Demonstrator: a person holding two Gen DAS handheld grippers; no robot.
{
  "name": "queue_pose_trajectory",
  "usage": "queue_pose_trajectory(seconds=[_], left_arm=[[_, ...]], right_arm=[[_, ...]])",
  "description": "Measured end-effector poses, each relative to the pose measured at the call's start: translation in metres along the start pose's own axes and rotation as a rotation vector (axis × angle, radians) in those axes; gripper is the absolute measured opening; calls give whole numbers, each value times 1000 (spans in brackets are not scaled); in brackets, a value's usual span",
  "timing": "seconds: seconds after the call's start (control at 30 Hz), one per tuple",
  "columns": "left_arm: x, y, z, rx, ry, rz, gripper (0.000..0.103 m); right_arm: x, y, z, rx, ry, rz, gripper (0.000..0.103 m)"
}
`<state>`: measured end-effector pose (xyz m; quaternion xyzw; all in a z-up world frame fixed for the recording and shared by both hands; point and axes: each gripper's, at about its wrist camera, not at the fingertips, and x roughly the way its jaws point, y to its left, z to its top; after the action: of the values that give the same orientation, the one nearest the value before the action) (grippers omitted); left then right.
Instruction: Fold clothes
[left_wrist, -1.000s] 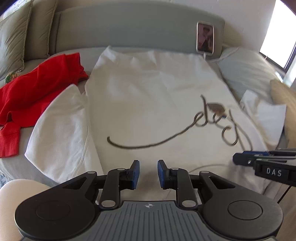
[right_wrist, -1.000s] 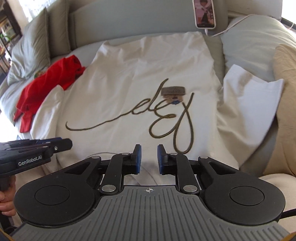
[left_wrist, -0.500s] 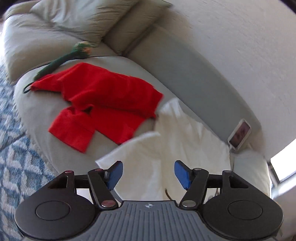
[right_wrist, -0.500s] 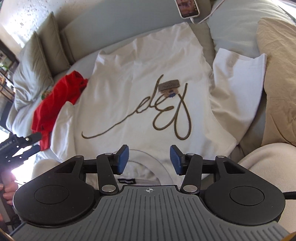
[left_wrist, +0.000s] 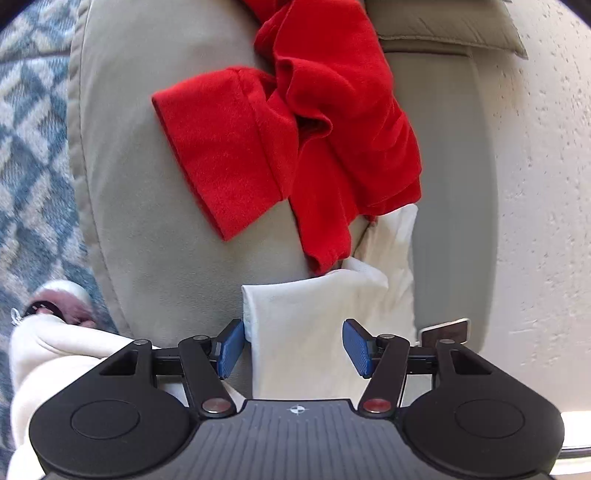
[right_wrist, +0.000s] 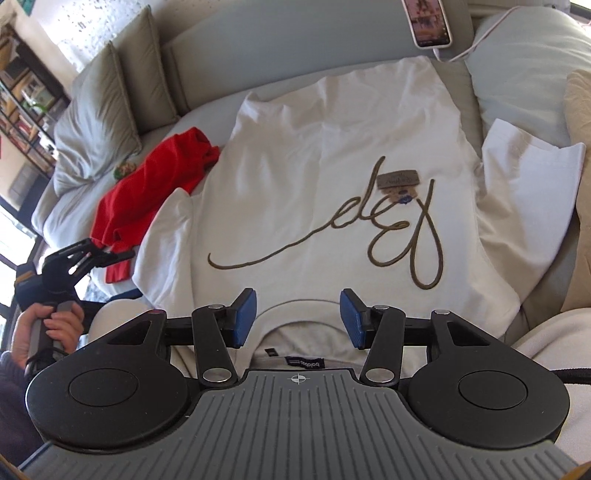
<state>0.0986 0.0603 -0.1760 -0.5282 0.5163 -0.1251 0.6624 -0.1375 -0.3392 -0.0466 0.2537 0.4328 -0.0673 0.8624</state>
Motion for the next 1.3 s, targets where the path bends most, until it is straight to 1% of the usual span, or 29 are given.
queue_pose_trajectory(seconds=[0.07,0.1,0.13,0.17,0.23,0.27,0.3,0.37,0.47,0.53,0.63,0.67,0.7,0.73,0.77,0.8,0.83,0.87,0.9,0.93,0.97,1.0,1.03,1.1,1.2,1.23,1.3], left_arm=[[3,13,3,-80,9,-78,55],[4,19,4,-115,9,-124,50],[6,23,5,-136,7,-155,46],[8,27,5,-151,6,-176,39],[14,32,4,-176,6,-208,32],[16,31,5,-174,10,-208,23],[17,27,5,-149,9,-205,16],[9,7,1,-27,-26,-205,7],[-13,-31,-13,216,-107,-209,4],[-37,-62,-35,469,-203,-226,4],[-63,-92,-72,829,-335,-200,4],[-67,-99,-84,948,-390,-145,4],[-66,-102,-92,1049,-448,-53,4],[-60,-100,-97,1120,-482,40,4],[-53,-94,-94,1131,-464,131,4],[-45,-86,-85,1097,-413,218,4],[-39,-78,-76,1043,-346,272,4],[-36,-69,-67,971,-267,296,7],[-36,-60,-58,885,-205,311,12],[-39,-53,-51,807,-178,311,16],[-42,-47,-46,743,-169,306,32],[-44,-41,-42,680,-159,301,36],[-49,-36,-37,628,-161,288,36],[-61,-33,-29,563,-186,242,37],[-69,-45,-22,542,-224,168,37],[-62,-52,-19,561,-213,165,37],[-41,-65,-11,607,-165,191,43]], right_arm=[[1,0,0,8,8,-5,52],[1,0,-1,8,9,-6,52],[2,1,-1,8,9,-7,52],[2,1,-2,6,10,-8,52],[2,2,-4,6,13,-10,52],[3,2,-4,8,16,-10,52],[4,2,-4,8,21,-10,52],[4,5,-5,0,23,-8,52],[4,7,-6,-10,23,-6,52],[3,6,-7,-2,24,-5,52],[4,4,-7,9,30,2,52],[4,4,-7,8,33,4,52],[5,4,-7,8,35,6,52],[5,4,-7,8,38,9,52],[6,3,-8,9,41,12,52],[6,3,-8,10,45,15,53],[7,3,-9,12,51,17,53],[7,2,-10,15,57,20,53],[7,2,-11,17,63,20,53],[7,1,-11,18,65,20,53],[6,0,-12,21,65,20,53],[5,-2,-12,25,64,20,53],[4,-3,-13,28,64,20,53],[3,-6,-12,41,64,19,53],[2,-8,-11,48,66,15,53],[3,-7,-12,47,68,14,53],[6,-5,-13,42,78,13,53]])
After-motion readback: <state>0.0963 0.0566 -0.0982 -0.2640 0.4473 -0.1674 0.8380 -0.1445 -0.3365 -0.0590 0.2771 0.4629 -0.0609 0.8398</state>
